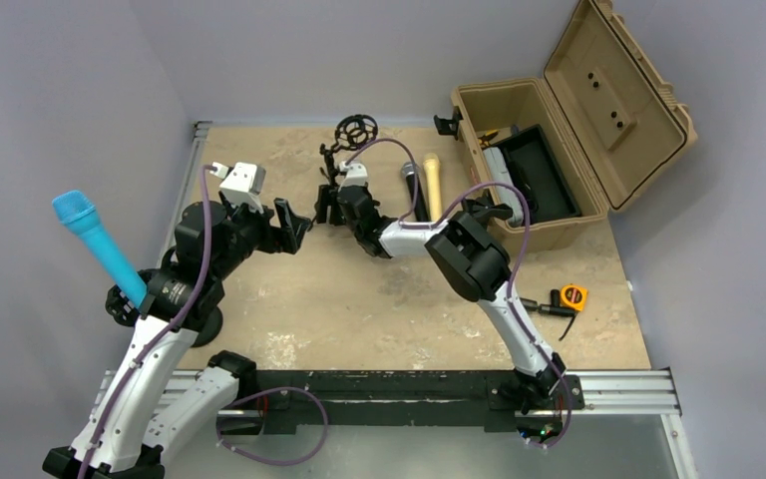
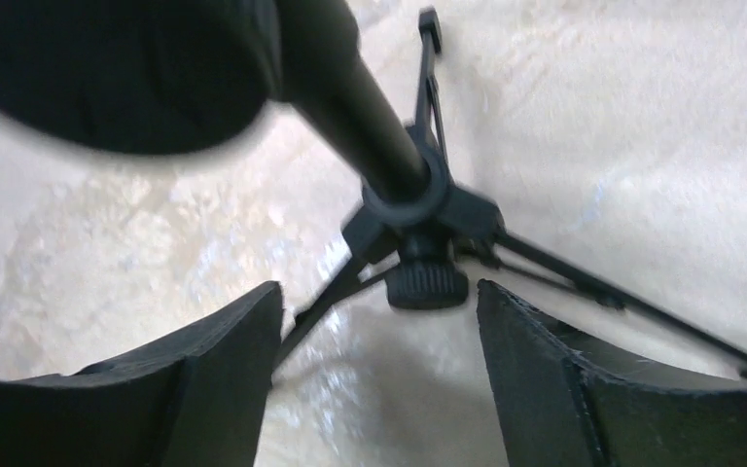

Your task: Remove the microphone from the stand

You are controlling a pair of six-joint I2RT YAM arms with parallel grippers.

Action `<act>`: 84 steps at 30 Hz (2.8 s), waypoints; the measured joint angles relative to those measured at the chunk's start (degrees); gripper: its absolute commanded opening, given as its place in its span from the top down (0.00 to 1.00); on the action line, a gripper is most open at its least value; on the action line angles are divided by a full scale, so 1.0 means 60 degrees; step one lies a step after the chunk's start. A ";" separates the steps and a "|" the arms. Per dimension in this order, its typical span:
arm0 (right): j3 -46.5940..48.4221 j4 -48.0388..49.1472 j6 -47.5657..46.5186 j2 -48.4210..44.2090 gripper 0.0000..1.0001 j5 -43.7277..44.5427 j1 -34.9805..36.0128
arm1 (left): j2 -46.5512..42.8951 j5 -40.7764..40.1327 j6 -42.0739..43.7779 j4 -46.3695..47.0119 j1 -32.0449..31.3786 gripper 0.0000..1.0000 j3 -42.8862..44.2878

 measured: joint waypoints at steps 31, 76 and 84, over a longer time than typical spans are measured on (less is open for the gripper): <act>-0.4328 0.1985 -0.0466 -0.4863 0.08 -0.1610 0.1450 | -0.1286 -0.4714 -0.0138 -0.6677 0.0000 0.12 0.7100; -0.4685 0.2211 -0.0466 -0.5537 0.07 -0.1800 0.1526 | -0.2896 -1.1424 0.3042 -0.2033 0.0117 0.94 0.1239; -0.4685 0.2211 -0.0470 -0.5526 0.07 -0.1800 0.1541 | -0.2630 -1.1016 0.3752 -0.1632 0.0120 1.00 0.2211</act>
